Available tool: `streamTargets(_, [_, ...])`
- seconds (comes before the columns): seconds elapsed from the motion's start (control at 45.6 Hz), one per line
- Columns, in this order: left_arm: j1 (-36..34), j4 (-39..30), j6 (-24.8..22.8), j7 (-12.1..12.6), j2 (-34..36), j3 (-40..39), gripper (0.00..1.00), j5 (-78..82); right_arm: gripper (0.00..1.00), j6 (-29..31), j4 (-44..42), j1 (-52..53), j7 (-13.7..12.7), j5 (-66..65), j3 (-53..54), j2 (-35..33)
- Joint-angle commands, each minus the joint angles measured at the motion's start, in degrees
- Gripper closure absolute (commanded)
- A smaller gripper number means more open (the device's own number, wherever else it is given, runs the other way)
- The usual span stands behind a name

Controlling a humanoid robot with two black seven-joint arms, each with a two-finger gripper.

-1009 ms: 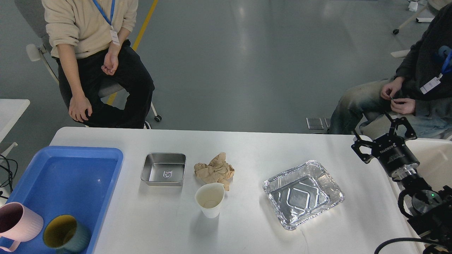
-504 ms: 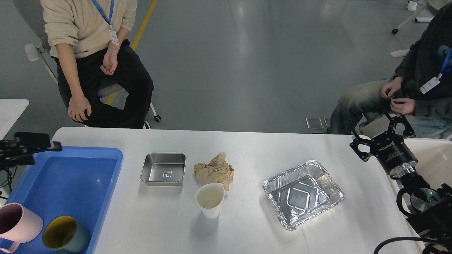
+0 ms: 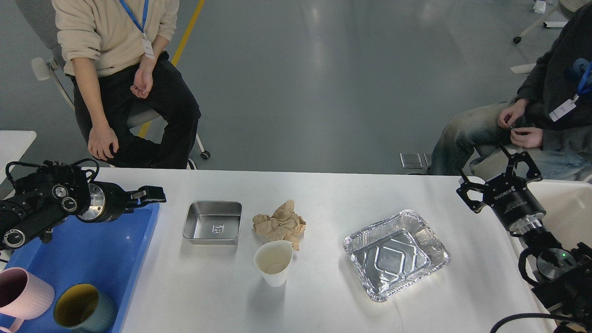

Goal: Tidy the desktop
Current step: 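Reach the left gripper to the small steel box and grasp its rim, then lift the steel box and set it down in the blue tray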

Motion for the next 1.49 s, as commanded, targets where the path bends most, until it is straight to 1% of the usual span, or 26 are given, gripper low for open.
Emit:
streamTargets(0.0, [0.3,2.9,2.6,-0.2,-4.0,2.1,0.25,1.8,0.00,0.0,0.0,0.1,0.0,0.0,0.0,0.0])
streamTargets(0.153, [0.3,4.6,4.1,-0.4,-6.3,5.3,0.34,2.0,0.00,0.0,0.0,0.1,0.0,0.0,0.0,0.1])
streamTargets(0.263, [0.3,6.4,5.7,-0.5,-8.4,6.0,0.39,2.0,0.00,0.0,0.0,0.0,0.0,0.0,0.0,0.0])
streamTargets(0.395, [0.3,7.8,6.3,-0.5,-10.7,7.9,0.45,2.0,0.00,0.0,0.0,0.0,0.0,0.0,-0.1,0.0])
streamTargets(0.504, [0.3,8.6,6.6,-0.5,-12.0,9.0,0.49,2.0,0.00,0.0,0.0,0.0,0.1,0.0,0.0,0.0])
streamTargets(0.548, [0.3,9.6,6.8,-0.6,-12.7,9.1,0.52,2.0,0.00,0.0,0.0,0.0,0.1,0.0,-0.1,0.0])
streamTargets(0.636, [0.3,11.3,6.9,-0.5,-13.6,9.2,0.64,2.0,0.00,0.0,0.0,-0.1,0.1,0.0,-0.1,0.0])
streamTargets(0.702, [0.3,12.0,6.8,-0.5,-14.3,9.1,0.71,1.9,0.00,0.0,0.0,-0.1,0.1,0.0,-0.1,0.0])
streamTargets(0.899, [0.1,12.0,6.1,-0.5,-14.1,9.1,0.90,1.8,0.00,0.0,0.0,-0.1,0.1,0.0,0.0,0.0])
streamTargets(0.965, [0.1,12.0,5.8,-0.6,-14.0,9.1,1.00,1.5,0.00,0.0,0.0,-0.1,0.1,0.0,-0.1,0.0])
streamTargets(1.03, [-0.2,11.6,5.2,-0.5,-14.0,9.0,1.00,1.4,0.00,0.0,0.0,0.0,0.1,0.0,0.0,0.1])
streamTargets(1.052, [-0.4,11.2,4.7,-0.5,-13.6,9.0,1.00,1.3,0.00,0.0,0.0,0.0,0.1,0.0,-0.1,0.1])
streamTargets(1.096, [-1.0,10.2,2.0,-0.6,-12.2,8.9,1.00,1.4,0.00,0.0,0.0,0.0,0.1,0.0,-0.1,0.1])
streamTargets(1.14, [-2.2,8.0,0.0,-0.7,-9.6,8.7,1.00,1.3,0.00,0.0,0.0,0.0,0.1,0.0,-0.1,0.1])
streamTargets(1.294, [-7.9,-9.6,-7.6,-0.4,5.0,8.1,0.99,0.8,0.00,0.0,0.0,0.3,0.0,-0.1,-0.1,0.0])
streamTargets(1.381, [-12.9,-18.8,-13.8,-0.6,13.3,7.6,0.98,0.6,0.00,0.0,0.0,0.6,0.0,-0.1,-0.1,0.0])
streamTargets(1.469, [-17.6,-24.7,-21.2,-0.6,21.1,5.0,0.98,-0.8,0.00,0.0,0.0,0.8,0.0,-0.1,-0.1,0.1])
